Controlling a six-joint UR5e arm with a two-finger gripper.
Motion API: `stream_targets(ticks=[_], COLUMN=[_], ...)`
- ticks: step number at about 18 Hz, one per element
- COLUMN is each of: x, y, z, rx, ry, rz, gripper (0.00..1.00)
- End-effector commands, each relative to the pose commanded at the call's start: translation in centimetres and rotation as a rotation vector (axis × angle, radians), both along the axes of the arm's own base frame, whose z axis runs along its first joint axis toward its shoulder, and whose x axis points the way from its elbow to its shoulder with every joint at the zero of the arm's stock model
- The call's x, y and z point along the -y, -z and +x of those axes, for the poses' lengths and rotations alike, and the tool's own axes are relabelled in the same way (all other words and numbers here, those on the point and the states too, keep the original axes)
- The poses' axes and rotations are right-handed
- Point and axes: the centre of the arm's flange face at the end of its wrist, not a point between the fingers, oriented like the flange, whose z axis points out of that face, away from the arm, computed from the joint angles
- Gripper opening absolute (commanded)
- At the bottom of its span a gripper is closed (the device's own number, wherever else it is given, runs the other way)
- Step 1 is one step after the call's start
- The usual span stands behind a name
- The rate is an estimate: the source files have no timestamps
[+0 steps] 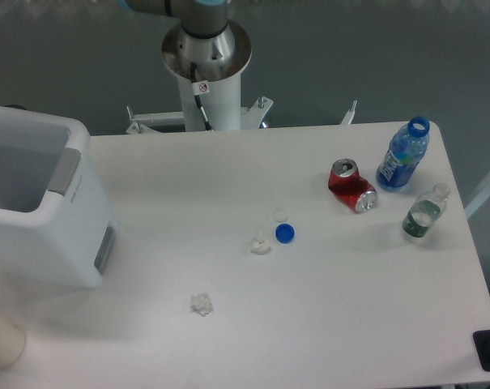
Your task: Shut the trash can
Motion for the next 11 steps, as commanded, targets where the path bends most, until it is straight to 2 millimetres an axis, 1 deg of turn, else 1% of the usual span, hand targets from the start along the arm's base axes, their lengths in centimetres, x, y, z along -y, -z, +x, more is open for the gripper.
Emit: stream_targets(ticks=[2, 4, 8, 11], x=[0.1, 0.1, 0.1, 0.1], y=[0.1, 0.3, 1.0, 1.8], z=[-0.8, -1.1, -3.3, -3.6], rx=[0.000, 0.001, -0.010, -0.009], ry=[-0.015, -0.022, -0.039, -0.038], rz=[-0.001, -0.004, -0.024, -0.037], gripper=[0.00, 0.00, 0.00, 0.00])
